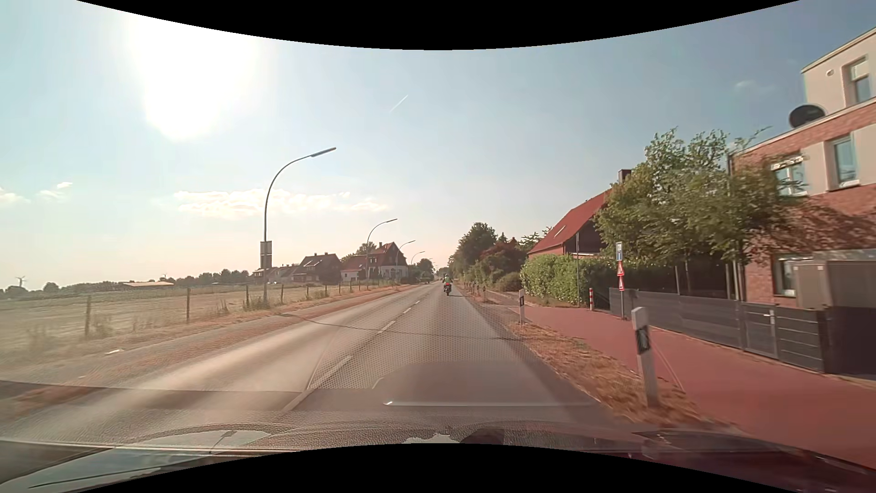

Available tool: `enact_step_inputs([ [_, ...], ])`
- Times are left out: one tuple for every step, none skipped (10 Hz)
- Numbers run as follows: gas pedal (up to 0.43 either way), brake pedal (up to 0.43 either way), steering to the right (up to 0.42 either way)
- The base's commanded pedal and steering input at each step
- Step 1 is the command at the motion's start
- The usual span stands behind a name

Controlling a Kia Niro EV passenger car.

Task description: Follow the waypoints while adhering to traffic rules and regulations

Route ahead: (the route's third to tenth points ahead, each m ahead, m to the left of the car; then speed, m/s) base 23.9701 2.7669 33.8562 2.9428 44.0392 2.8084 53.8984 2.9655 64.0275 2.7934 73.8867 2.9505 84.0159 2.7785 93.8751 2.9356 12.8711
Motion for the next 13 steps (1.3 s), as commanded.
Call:
enact_step_inputs([
  [0.177,0.000,-0.002],
  [0.177,0.000,-0.002],
  [0.177,0.000,-0.002],
  [0.177,0.000,-0.002],
  [0.177,0.000,-0.002],
  [0.177,0.000,-0.004],
  [0.177,0.000,-0.004],
  [0.177,0.000,-0.004],
  [0.177,0.000,-0.004],
  [0.177,0.000,-0.004],
  [0.177,0.000,-0.004],
  [0.177,0.000,-0.004],
  [0.177,0.000,-0.004],
])
